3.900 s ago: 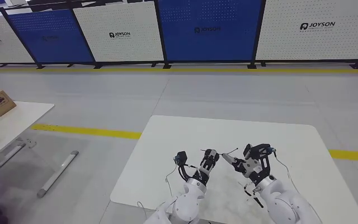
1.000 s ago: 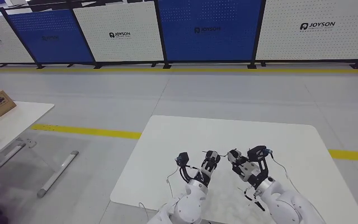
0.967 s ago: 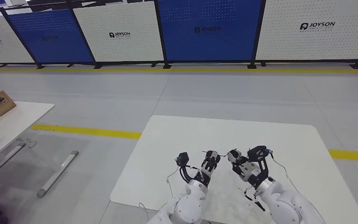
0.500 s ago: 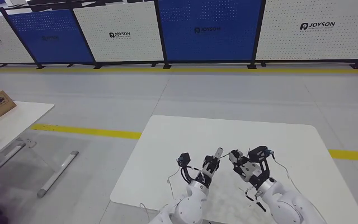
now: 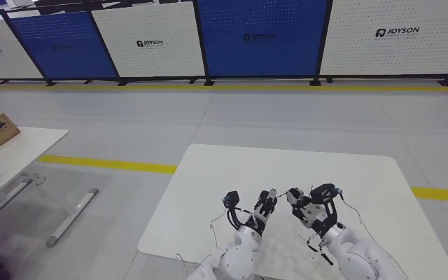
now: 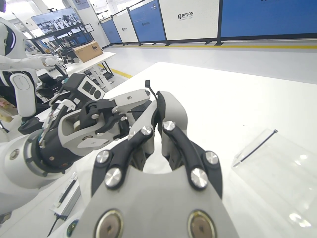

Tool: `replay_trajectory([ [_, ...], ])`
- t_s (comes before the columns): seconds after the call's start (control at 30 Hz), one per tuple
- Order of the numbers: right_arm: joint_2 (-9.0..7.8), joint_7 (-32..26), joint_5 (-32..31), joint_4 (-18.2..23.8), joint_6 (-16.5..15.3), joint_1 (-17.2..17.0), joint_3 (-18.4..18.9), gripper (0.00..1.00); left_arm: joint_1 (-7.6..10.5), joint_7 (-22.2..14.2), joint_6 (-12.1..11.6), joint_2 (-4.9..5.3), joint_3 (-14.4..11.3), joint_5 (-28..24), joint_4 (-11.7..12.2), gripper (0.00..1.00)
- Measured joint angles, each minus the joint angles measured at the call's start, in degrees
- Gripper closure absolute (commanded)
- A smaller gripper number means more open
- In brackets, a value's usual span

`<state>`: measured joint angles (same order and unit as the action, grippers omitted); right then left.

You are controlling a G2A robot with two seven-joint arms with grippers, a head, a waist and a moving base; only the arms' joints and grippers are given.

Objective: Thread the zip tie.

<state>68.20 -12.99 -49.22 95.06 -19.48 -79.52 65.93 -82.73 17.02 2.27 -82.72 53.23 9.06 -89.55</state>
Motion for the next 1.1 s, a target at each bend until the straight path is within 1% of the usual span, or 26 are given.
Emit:
replay_trajectory([
  [0.27,0.03,0.08,0.15,-0.59,0.00,0.24,0.03,1.00,-0.21,-0.71,-0.28,-0.05,0.10,0.11,-0.10,1.00],
  [0.3,0.04,0.07,0.10,-0.60,0.00,0.25,0.02,1.00,-0.23,-0.76,-0.34,-0.07,0.14,-0.01,-0.11,0.86],
  [0.33,0.04,0.07,0.04,-0.60,0.00,0.26,0.01,1.00,-0.24,-0.79,-0.42,-0.08,0.19,-0.11,-0.12,0.82],
  [0.4,0.05,0.07,-0.06,-0.60,0.00,0.27,0.00,1.00,-0.28,-0.86,-0.59,-0.10,0.23,-0.21,-0.12,0.77],
  [0.57,0.09,0.15,-0.15,-0.65,0.12,0.29,-0.02,1.00,-0.43,-1.98,-0.75,-0.06,0.14,0.34,-0.16,0.86],
  [0.67,0.12,0.06,-0.22,-0.68,0.19,0.34,-0.06,1.00,-0.57,-2.71,-0.66,0.04,0.10,1.23,-0.22,0.88],
  [0.77,0.14,0.04,-0.27,-0.71,0.23,0.37,-0.08,1.00,-0.69,-2.93,-0.53,0.06,0.06,1.72,-0.23,0.97],
  [0.97,0.18,0.16,-0.32,-0.77,0.26,0.34,-0.03,1.00,-0.73,-3.02,-0.45,0.04,0.04,2.14,-0.16,0.97],
  [1.03,0.19,0.16,-0.38,-0.79,0.23,0.34,-0.02,1.00,-0.74,-3.01,-0.39,0.03,0.04,2.20,-0.16,1.00],
  [1.1,0.19,0.12,-0.48,-0.80,0.18,0.36,-0.02,1.00,-0.73,-2.96,-0.36,0.00,0.06,2.19,-0.14,1.00],
])
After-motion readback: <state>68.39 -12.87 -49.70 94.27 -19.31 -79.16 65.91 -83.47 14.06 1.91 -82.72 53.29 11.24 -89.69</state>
